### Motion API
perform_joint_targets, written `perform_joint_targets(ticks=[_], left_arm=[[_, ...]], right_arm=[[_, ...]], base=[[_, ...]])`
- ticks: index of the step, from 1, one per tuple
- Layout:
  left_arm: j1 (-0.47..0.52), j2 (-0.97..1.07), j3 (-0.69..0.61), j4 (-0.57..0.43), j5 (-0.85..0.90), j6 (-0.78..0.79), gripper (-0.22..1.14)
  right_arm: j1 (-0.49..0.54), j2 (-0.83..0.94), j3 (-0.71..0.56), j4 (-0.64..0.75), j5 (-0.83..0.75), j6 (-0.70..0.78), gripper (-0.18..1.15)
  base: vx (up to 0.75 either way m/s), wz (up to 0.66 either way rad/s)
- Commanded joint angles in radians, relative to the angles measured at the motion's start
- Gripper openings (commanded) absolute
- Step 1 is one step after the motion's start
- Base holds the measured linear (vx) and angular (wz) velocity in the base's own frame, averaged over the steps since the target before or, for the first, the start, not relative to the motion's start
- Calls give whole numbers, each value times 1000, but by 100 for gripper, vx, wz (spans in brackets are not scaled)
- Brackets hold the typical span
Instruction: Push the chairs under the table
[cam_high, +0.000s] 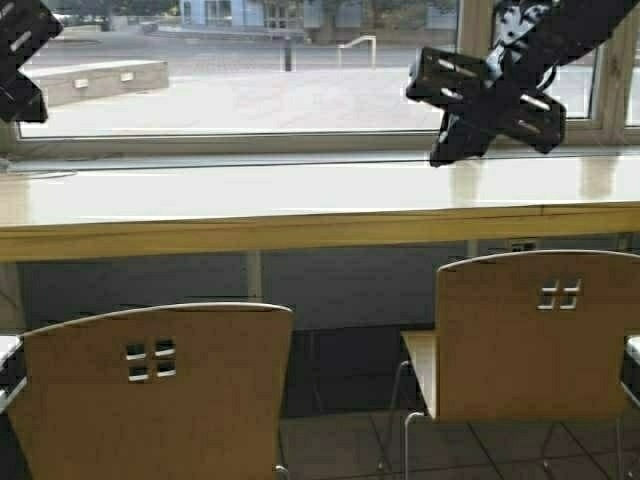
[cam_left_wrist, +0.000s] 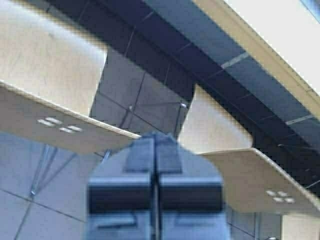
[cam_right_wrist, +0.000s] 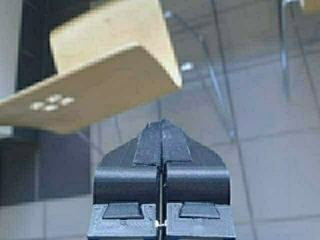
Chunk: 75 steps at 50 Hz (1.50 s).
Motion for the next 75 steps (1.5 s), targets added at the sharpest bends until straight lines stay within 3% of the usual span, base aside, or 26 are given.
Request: perform_joint_targets(ticks=[1, 9, 14, 18, 27, 29, 41, 49, 65, 75], left_arm=[[-51, 161, -87, -67, -5, -25, 19], [-129, 359, -164, -169, -6, -34, 35], [-175, 483, -216, -224, -6, -43, 49], [-202, 575, -258, -272, -14, -60, 63], [-242, 715, -324, -400, -34, -130, 93], [-250, 739, -336, -423, -35, -149, 96], [-290, 828, -368, -578, -35, -247, 96], [-291, 891, -425, -627, -25, -252, 96], [-291, 1042, -525, -693, -20, -253, 96], [-290, 1109, -611, -704, -20, -253, 96]], right_arm=[[21, 71, -55, 21, -8, 12, 7], [25, 150, -98, 109, -32, 28, 12], [25, 192, -118, 219, -48, 29, 23], [25, 233, -132, 342, -46, 26, 39], [23, 327, -190, 558, 37, 26, 91], [25, 351, -212, 597, 60, 25, 96], [38, 468, -298, 862, 97, 26, 97], [38, 552, -362, 963, 103, 26, 97], [31, 738, -558, 996, 186, 25, 97], [-8, 790, -604, 996, 193, 25, 97]], base=[[15, 30], [14, 32], [13, 34], [12, 31], [9, 21], [8, 17], [5, 11], [1, 2], [0, 0], [0, 0]])
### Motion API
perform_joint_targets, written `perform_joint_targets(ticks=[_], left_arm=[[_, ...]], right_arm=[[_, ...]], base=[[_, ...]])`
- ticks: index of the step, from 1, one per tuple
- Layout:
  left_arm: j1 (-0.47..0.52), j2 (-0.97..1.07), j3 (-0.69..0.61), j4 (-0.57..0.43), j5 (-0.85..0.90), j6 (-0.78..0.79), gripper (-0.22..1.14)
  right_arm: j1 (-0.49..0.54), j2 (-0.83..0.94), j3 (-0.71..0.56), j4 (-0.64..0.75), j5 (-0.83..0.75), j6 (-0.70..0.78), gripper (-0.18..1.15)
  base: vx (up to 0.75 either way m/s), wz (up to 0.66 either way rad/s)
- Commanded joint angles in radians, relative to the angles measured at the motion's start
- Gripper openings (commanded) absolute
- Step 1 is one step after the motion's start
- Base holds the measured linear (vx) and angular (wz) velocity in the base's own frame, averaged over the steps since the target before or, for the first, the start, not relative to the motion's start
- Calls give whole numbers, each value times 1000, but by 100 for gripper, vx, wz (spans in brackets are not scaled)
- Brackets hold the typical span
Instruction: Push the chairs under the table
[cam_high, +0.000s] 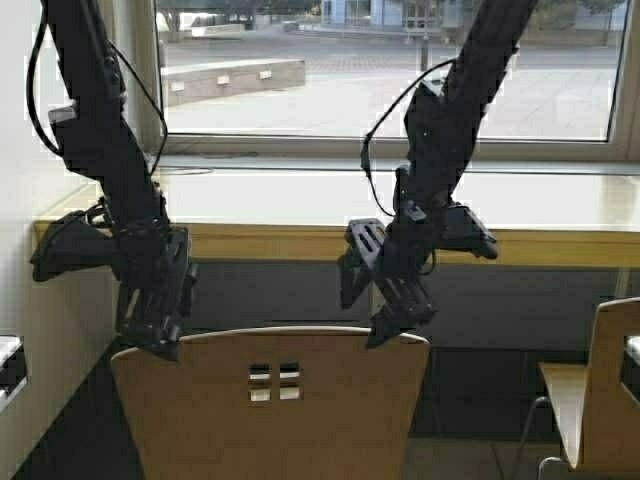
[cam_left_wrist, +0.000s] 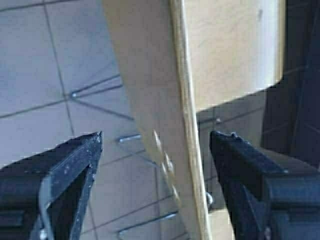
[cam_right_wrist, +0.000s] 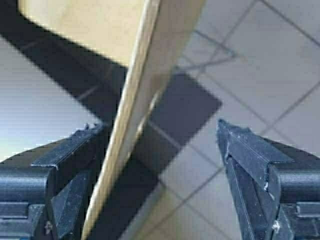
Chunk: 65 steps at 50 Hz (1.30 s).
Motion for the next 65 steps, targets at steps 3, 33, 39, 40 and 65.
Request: perform_joint_targets(ticks=[3, 33, 39, 40, 65], left_arm=[[-2, 29, -91, -5, -3, 0, 96], [14, 212, -270, -9, 2, -2, 96], [29, 236, -281, -9, 2, -2, 96], [31, 241, -282, -9, 2, -2, 96], [48, 256, -282, -9, 3, 0, 50]], right_arm=[[-41, 15, -41, 2, 9, -3, 97], [-115, 235, -284, 2, 64, -9, 97], [-121, 276, -339, 2, 78, -9, 97], [-121, 284, -348, 2, 80, -9, 97], [-121, 333, -408, -6, 135, -14, 32]], base=[[0, 0], [0, 0], [0, 0], [0, 0], [0, 0]])
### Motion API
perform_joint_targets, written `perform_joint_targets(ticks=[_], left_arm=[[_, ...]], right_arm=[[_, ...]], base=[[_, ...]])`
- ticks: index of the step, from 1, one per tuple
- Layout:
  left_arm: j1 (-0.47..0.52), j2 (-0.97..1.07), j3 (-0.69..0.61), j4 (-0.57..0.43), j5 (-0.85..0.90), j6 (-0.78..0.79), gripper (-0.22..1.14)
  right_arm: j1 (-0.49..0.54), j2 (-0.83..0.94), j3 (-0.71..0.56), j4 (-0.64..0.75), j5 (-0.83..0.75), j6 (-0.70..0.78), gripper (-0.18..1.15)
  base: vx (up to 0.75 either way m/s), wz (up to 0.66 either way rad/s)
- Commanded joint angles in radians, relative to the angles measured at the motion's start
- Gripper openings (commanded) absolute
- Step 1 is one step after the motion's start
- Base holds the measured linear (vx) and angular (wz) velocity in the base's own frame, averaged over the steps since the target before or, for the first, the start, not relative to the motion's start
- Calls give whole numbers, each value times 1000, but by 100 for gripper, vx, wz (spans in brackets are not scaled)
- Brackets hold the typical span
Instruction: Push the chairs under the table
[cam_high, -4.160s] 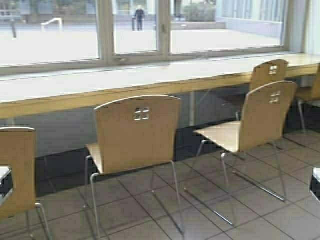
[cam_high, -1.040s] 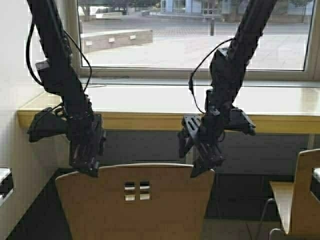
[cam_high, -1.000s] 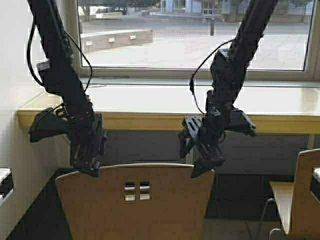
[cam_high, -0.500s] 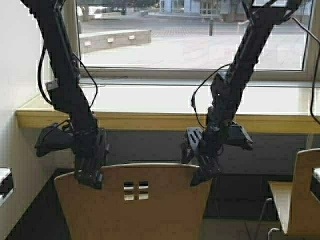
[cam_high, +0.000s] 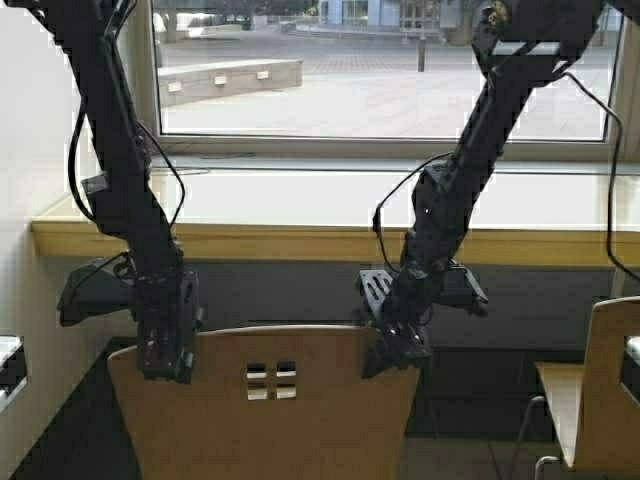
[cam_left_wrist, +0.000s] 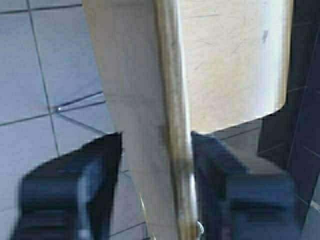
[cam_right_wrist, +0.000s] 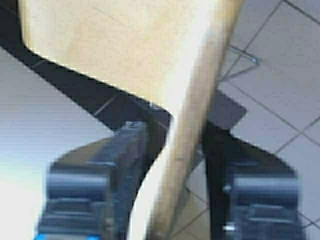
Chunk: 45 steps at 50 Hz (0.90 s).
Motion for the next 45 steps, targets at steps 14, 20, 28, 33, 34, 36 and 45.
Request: perform_joint_targets(ticks=[14, 20, 28, 33, 34, 36, 45], left_arm=[[0, -29, 8, 0, 5, 3, 0], [8, -26, -2, 3, 3, 5, 4], [23, -20, -17, 6, 3, 8, 4], [34, -12, -26, 9, 5, 18, 4], [35, -11, -28, 9, 5, 21, 4], [38, -6, -29, 9, 5, 26, 4], [38, 0, -32, 9, 5, 28, 4]], right_arm=[[0, -55, 86, 0, 44, -2, 4], [8, -60, 117, 0, 43, -2, 4], [21, -52, 126, 0, 26, -2, 4], [26, -44, 129, 2, 14, -2, 4], [28, -44, 130, 2, 12, -2, 4], [26, -40, 130, 2, 9, -2, 4], [26, -37, 129, 0, 5, -3, 4]], base=[[2, -1], [11, 0], [16, 4], [18, 1], [18, -2], [19, -4], [21, -8]])
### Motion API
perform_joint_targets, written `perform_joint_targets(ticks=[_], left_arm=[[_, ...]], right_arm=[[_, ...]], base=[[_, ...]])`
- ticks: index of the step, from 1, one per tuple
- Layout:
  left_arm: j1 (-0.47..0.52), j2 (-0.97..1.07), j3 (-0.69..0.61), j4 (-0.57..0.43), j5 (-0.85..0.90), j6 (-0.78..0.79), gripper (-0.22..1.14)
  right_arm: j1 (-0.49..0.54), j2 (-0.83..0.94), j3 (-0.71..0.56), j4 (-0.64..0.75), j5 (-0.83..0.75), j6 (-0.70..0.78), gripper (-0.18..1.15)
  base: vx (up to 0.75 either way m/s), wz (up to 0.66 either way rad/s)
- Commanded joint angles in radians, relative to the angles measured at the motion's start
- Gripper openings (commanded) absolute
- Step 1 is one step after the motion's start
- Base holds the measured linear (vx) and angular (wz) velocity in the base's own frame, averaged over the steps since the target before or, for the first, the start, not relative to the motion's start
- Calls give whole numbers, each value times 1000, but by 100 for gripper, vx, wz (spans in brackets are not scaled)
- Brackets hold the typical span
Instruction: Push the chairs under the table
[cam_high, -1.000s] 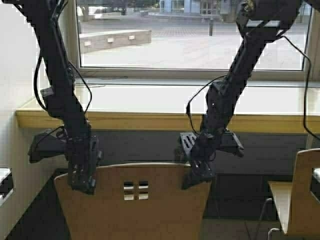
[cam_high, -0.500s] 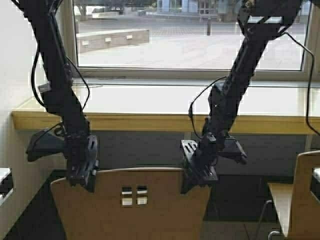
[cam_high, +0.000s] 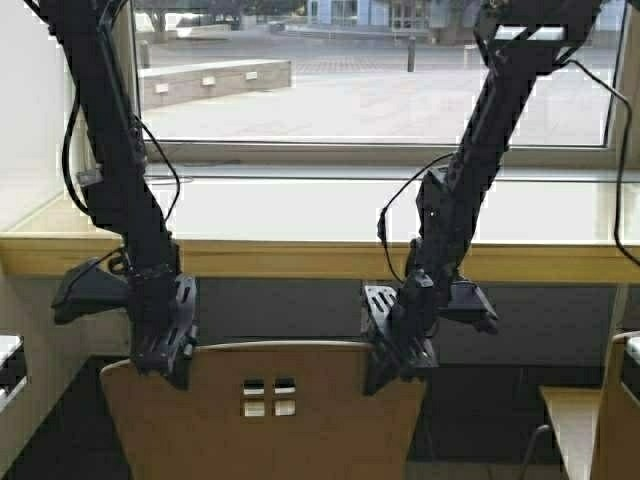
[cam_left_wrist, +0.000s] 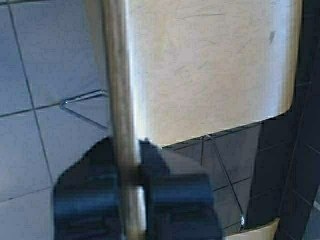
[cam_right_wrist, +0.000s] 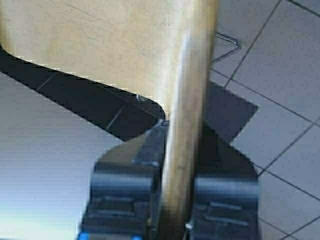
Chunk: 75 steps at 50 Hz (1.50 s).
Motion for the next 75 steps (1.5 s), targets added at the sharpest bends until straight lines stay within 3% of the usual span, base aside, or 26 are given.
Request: perform_joint_targets(ticks=[1, 25, 45, 75], left_arm=[[5, 18, -60, 9, -20, 14, 4], [9, 15, -61, 5, 3, 14, 4], [9, -17, -25, 2, 41, 14, 4], [9, -20, -29, -11, 41, 14, 4]], right_arm=[[8, -5, 5, -14, -14, -48, 4], [25, -11, 14, -14, -15, -48, 4], [26, -41, 106, -25, 14, -51, 4], [25, -34, 20, -95, 21, -54, 4]], base=[[23, -9], [23, 0], [26, 4], [22, -4]])
